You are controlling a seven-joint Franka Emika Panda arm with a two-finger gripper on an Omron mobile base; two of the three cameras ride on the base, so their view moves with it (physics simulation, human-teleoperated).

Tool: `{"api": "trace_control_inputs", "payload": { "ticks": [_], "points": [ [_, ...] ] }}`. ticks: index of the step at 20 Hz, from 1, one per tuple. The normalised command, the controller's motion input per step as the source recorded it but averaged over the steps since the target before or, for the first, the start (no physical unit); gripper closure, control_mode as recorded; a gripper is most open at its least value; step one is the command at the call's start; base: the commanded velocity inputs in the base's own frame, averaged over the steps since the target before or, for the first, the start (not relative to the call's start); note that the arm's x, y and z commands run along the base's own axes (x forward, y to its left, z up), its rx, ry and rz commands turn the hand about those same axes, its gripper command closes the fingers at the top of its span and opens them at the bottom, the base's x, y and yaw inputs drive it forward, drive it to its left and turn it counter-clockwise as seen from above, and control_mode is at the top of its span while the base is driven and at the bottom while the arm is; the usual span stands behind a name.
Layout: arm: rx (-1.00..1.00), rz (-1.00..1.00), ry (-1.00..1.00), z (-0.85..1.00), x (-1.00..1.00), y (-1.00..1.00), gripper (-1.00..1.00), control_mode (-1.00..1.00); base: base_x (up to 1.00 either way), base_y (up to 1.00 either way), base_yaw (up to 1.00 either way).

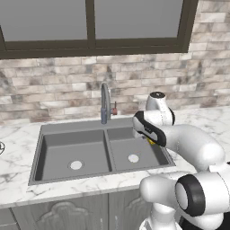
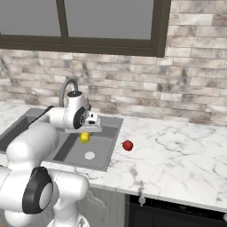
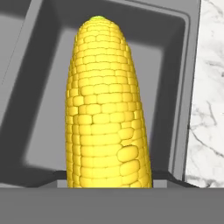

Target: Turn on the sink faucet. Then move the corn from the counter to the sink. Turn off the sink. Move the vegetable from the sink to the pot next to the stove. Finally move the pot to the rear right burner.

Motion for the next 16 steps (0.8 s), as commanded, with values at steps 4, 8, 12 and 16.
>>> {"api": "trace_control_inputs", "payload": {
  "ticks": [4,8,12,16],
  "points": [
    [0.00,0.00,0.00,0.00,0.00,-0.01,1.00,-1.00,0.00,0.00,0.00],
    [0.01,-0.08,0.00,0.00,-0.03,-0.07,1.00,-1.00,0.00,0.00,0.00],
    [0.00,0.00,0.00,0.00,0.00,0.00,1.00,1.00,-0.33,-0.22,-0.18],
    [0.00,0.00,0.00,0.00,0.00,0.00,1.00,1.00,-0.13,-0.14,-0.37]
  ]
}}
